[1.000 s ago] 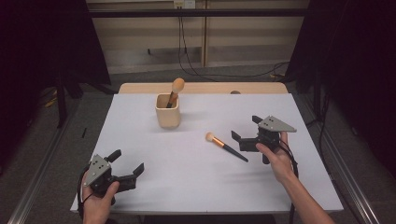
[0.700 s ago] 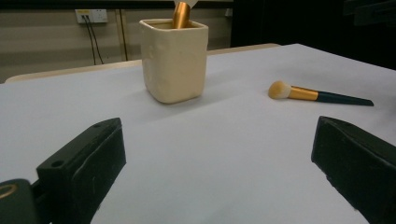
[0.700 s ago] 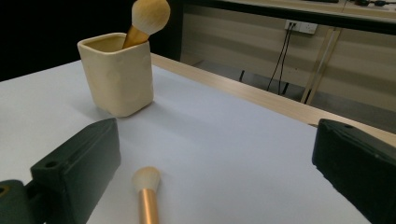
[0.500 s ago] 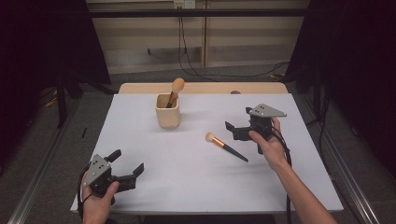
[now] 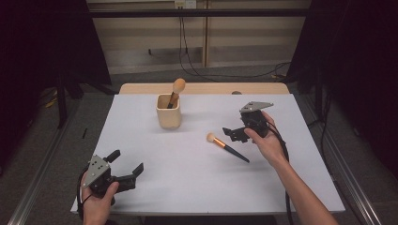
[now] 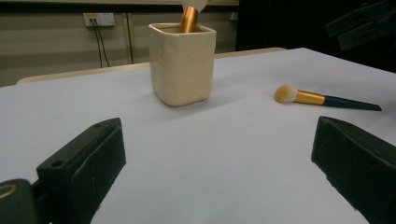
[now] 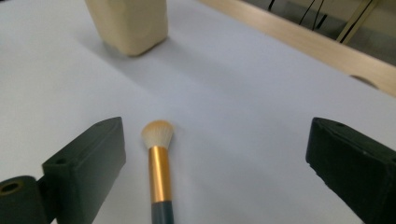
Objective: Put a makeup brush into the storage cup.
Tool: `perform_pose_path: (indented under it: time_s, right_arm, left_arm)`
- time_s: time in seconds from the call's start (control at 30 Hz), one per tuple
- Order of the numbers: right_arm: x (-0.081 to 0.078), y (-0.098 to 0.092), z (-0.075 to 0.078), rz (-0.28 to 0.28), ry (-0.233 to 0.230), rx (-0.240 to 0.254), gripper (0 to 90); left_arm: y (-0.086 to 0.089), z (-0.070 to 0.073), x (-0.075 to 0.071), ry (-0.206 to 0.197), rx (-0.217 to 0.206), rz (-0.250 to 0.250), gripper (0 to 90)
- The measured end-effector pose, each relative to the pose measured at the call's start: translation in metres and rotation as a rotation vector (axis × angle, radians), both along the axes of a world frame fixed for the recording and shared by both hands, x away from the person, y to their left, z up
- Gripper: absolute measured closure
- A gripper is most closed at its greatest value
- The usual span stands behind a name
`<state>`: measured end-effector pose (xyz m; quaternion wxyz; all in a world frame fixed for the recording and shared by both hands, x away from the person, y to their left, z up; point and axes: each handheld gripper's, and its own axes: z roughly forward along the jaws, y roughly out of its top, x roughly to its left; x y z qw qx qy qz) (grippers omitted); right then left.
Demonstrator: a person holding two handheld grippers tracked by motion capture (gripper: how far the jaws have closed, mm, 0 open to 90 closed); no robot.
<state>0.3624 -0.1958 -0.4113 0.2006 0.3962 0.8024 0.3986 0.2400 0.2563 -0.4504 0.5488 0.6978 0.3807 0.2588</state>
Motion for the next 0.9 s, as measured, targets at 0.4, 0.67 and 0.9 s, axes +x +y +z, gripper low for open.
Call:
perform_pose_path:
  time_s: [0.4,0.67,0.9]
  right_arm:
    - [0.012,0.01,-0.006,0.097,0.202,-0.159,4.2]
    - [0.021,0.016,-0.008,0.17,0.331,-0.22,4.4]
    - [0.025,0.03,-0.01,0.262,0.445,-0.315,4.2]
  left_arm:
    - [0.0,0.0,0.001,0.005,-0.001,-0.004,2.9]
    - [-0.002,0.0,-0.001,0.004,0.001,-0.024,2.9]
    - [-0.001,0.0,0.0,0.007,0.001,-0.022,2.9]
